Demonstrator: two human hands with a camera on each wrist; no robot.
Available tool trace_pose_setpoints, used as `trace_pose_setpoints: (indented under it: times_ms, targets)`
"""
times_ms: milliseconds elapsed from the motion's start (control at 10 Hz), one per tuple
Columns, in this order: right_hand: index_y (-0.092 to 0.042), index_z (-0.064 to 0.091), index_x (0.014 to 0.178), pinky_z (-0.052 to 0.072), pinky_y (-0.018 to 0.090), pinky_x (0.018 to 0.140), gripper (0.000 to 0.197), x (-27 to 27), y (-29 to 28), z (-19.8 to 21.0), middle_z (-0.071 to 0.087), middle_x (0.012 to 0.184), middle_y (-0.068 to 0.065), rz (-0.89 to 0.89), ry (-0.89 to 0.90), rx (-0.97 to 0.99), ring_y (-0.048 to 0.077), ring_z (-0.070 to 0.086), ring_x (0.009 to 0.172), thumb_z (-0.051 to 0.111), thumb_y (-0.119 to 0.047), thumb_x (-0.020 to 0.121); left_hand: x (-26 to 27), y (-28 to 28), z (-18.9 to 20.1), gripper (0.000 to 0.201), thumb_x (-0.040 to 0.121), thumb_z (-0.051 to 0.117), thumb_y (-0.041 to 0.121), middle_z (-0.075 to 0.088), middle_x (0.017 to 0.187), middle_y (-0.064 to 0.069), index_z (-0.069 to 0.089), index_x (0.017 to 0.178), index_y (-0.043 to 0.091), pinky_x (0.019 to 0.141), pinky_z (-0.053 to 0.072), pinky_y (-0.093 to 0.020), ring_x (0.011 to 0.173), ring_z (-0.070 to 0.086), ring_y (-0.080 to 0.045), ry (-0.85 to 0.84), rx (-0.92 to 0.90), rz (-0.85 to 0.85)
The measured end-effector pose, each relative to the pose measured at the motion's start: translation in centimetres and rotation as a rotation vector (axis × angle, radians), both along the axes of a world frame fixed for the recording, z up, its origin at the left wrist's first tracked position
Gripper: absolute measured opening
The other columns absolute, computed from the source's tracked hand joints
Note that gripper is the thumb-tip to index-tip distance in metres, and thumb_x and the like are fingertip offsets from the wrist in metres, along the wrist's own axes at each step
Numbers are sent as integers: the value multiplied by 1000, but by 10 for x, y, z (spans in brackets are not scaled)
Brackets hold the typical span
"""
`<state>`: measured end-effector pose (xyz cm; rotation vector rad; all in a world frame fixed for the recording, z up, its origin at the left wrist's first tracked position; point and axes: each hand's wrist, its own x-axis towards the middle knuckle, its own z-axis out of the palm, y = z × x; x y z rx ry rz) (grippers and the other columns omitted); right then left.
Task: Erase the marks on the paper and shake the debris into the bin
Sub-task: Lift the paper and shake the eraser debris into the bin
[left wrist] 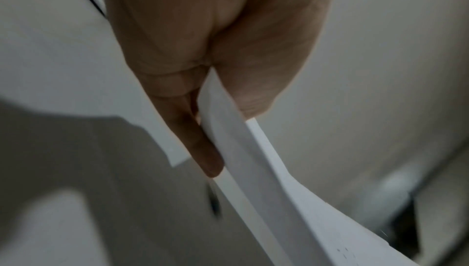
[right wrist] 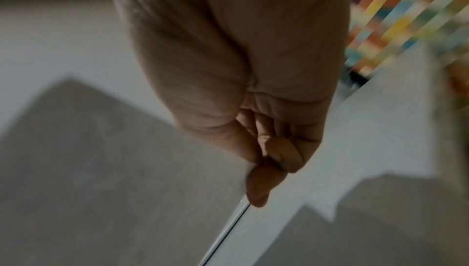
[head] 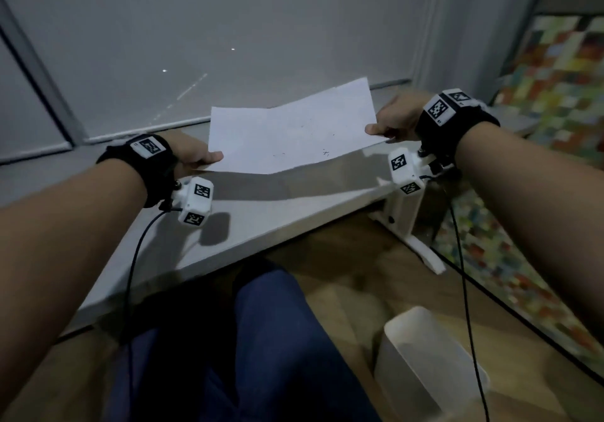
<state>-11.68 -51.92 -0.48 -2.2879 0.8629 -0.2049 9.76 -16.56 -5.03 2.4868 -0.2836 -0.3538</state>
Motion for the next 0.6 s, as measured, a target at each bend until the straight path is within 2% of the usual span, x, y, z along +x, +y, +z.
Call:
trace_pose_setpoints:
  times_ms: [100,200,300,400,500,600]
  targets:
    - [-16,68,82,57,28,67,21,-75,-58,-11,70,81,5,-111,7,3,27,72,84,86,-26,84,-49,-79,-4,57,109,51,51,67,111,-32,61,88,-1,83,39,-35,104,63,-45,-113,139,-208]
    - [-17,71,93,61,43,90,27,-155,-109,-23,73,98,11,-217,71,-28,35,73,101,89,-32,78,-96,-156,-9,57,111,43,53,62,83,-14,56,79,8,79,38,-35,85,61,-32,-182,155,-360]
    - [-21,68,93,58,47,98,29,-236,-138,-27,72,105,12,-344,104,-24,37,69,106,89,-36,78,-148,-216,-16,48,109,53,46,62,80,-12,55,79,9,80,48,-32,76,60,-27,-62,-1,-420]
    - [-22,60,77,54,44,83,29,-305,-130,-23,63,81,7,-483,121,-70,30,62,84,83,-35,89,-190,-270,-31,45,109,52,47,67,89,-13,58,82,12,86,47,-31,81,62,-27,38,-154,-490]
    - [-4,53,68,42,35,63,43,-363,-134,-40,54,66,12,-634,106,-57,27,49,61,77,-27,96,-214,-314,-69,32,82,88,34,77,110,-14,71,96,11,99,60,-44,100,73,-28,202,-292,-586]
    - [-3,64,71,46,39,70,42,-401,-140,-73,62,73,10,-668,166,-30,31,56,76,85,-35,88,-232,-333,-124,27,83,90,16,80,111,-10,77,106,10,98,61,-49,103,76,-29,351,-334,-619]
